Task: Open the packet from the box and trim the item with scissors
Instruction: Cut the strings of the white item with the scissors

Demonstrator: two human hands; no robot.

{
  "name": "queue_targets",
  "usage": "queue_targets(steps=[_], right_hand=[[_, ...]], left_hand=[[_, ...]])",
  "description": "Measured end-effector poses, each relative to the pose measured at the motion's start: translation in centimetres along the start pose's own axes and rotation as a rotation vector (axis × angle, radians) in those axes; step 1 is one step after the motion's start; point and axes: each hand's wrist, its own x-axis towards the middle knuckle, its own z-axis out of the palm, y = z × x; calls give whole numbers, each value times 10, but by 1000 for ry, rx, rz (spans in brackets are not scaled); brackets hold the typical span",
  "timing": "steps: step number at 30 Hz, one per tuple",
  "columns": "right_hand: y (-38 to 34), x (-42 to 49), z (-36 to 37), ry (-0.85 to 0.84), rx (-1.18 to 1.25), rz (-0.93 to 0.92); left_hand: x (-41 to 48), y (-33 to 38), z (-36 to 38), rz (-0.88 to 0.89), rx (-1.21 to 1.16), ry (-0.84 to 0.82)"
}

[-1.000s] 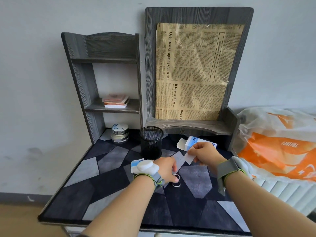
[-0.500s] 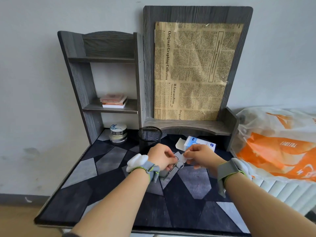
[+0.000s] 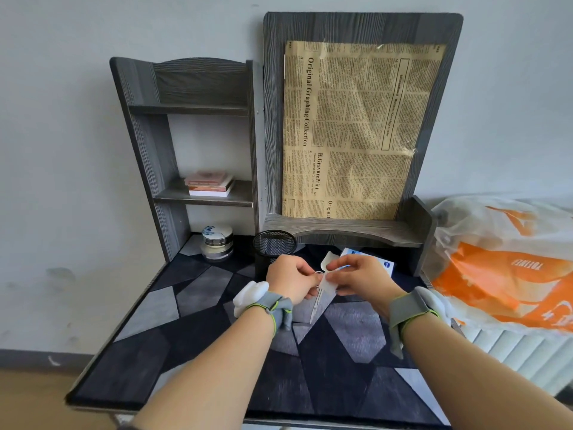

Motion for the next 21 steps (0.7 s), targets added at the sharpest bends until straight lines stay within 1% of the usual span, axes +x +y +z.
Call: queue_targets(steps=[3, 5, 9, 15, 18, 21], right_hand=[[-1, 0, 0, -20, -46, -13], [-2, 0, 0, -36, -44, -14], [0, 0, 4, -19, 19, -24], [7, 3, 4, 91, 140, -12], [8, 3, 4, 89, 226, 8], [9, 3, 5, 96, 262, -3]], left_hand=[[0, 0, 0, 1, -32, 20], [1, -2, 0, -21, -115, 20], [0, -6, 4, -76, -269, 47], [0, -1, 4, -137, -494, 116], [-1, 0, 6, -161, -565, 141], [-1, 1, 8, -171, -635, 184]])
